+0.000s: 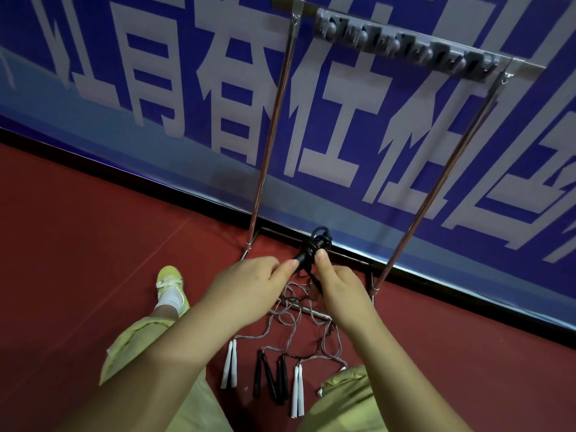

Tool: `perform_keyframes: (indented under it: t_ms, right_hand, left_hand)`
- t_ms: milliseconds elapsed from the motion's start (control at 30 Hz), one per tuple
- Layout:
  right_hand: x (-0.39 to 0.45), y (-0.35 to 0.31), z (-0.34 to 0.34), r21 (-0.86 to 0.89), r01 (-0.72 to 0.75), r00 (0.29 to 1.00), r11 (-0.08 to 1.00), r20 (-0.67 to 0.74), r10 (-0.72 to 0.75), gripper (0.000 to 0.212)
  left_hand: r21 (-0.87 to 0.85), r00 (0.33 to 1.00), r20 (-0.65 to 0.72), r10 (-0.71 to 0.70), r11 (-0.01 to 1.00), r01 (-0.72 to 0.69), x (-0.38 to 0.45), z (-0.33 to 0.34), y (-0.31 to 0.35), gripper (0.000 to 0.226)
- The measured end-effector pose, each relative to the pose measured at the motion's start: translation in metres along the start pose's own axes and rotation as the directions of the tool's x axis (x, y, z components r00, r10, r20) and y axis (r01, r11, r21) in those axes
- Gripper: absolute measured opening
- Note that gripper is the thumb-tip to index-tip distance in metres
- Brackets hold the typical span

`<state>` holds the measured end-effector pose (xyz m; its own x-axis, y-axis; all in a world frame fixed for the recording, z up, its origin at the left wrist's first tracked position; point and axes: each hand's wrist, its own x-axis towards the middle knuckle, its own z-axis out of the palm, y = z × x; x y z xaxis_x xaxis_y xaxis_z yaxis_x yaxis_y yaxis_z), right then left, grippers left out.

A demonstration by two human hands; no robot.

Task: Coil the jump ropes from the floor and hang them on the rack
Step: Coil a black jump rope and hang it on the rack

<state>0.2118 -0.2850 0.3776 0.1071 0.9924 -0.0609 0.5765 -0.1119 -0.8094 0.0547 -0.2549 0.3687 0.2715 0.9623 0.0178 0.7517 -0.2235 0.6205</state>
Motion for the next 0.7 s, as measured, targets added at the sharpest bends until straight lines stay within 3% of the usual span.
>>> perform_keyframes:
  t_ms: [167,300,467,600,667,700]
  right_hand:
    - [-0.001,0.002,0.000,0.142,-0.077,0.996,0.987,0.052,0.070,0.079]
    - [0.001,0.003,0.000,0.206,-0.150,0.988,0.967,0.070,0.138,0.065]
    - [-0.001,0.002,0.000,0.341,-0.099,0.994,0.935,0.085,0.074,0.051]
    - [0.000,0.005,-0.002,0.466,-0.071,0.996,0.882,0.074,0.041,0.038]
    - [0.001,0.006,-0.003,0.517,-0.057,0.997,0.854,0.067,0.026,0.036]
    - [0.001,0.007,-0.004,0.555,-0.053,0.998,0.830,0.063,0.022,0.033]
  left_hand:
    - [0.222,0.998,-0.053,0.013,0.975,-0.001,0.000,-0.004,-0.002,0.049]
    - [0.211,0.991,-0.114,0.075,0.976,-0.049,-0.002,-0.003,-0.004,0.045]
    - [0.131,0.993,-0.107,0.042,0.991,-0.028,-0.001,-0.008,-0.001,0.037]
    - [-0.031,0.997,0.071,-0.017,0.999,0.019,-0.001,-0.011,0.001,0.032]
    - [-0.337,0.954,0.296,-0.049,0.929,0.152,-0.003,-0.015,0.004,0.038]
    - [-0.485,0.902,0.430,-0.043,0.831,0.272,-0.005,-0.017,0.006,0.046]
